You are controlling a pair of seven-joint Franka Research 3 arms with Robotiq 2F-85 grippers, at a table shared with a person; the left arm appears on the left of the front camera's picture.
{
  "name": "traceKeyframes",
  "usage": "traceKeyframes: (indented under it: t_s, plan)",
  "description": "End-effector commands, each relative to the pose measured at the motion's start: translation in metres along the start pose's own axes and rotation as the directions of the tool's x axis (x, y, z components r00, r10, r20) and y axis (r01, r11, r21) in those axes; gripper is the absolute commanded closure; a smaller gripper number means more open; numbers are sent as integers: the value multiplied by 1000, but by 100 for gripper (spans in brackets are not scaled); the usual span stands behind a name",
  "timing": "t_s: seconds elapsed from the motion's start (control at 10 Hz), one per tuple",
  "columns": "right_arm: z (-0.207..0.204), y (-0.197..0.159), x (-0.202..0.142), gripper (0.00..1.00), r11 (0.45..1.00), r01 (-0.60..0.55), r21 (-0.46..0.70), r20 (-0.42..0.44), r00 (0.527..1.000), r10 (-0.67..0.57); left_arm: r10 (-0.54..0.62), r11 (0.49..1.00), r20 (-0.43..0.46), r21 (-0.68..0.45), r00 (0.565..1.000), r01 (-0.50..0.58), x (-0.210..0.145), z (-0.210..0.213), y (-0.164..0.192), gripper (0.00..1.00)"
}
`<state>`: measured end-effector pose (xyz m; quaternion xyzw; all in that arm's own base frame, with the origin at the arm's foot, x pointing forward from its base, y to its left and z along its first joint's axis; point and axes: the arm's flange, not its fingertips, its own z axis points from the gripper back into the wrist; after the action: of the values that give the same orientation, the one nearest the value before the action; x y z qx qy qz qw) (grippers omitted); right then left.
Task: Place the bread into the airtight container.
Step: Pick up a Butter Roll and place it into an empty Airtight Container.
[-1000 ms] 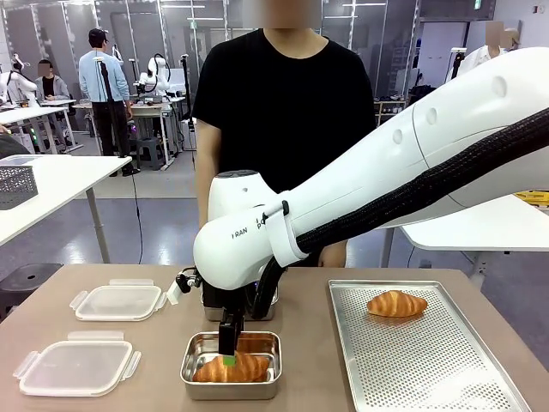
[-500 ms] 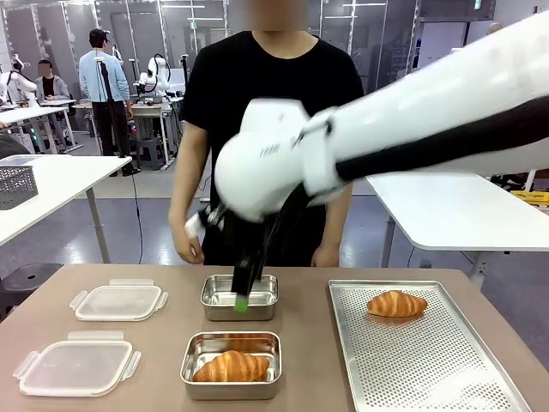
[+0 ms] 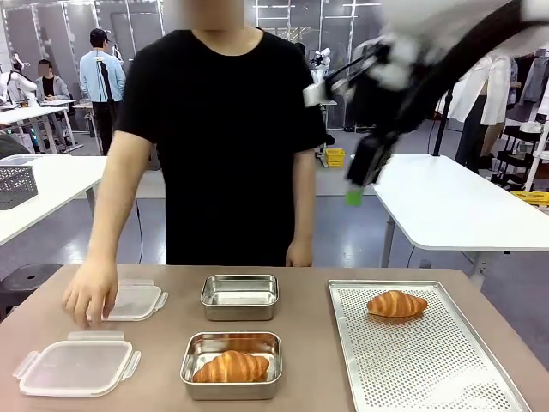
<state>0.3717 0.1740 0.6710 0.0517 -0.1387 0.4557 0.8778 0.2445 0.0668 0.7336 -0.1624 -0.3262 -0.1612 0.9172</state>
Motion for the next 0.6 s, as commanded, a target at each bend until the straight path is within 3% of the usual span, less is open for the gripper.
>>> traceKeyframes:
  t_s: [0.0, 0.1, 0.3, 0.5]
  plan:
    - [32, 14, -55, 0, 978, 198, -59, 86, 978, -192, -12, 1000, -2, 1, 1000, 12, 1, 2, -1, 0]
    - [55, 27, -79, 0, 954, 281, -107, 139, 954, -266, -12, 1000, -2, 1, 1000, 12, 1, 2, -1, 0]
    - [85, 32, -118, 0, 915, 397, -76, 221, 901, -373, -12, 1000, -2, 1, 1000, 12, 1, 2, -1, 0]
    - [70, 9, -126, 0, 883, 466, -57, 177, 875, -451, -12, 1000, -2, 1, 1000, 12, 1, 2, -1, 0]
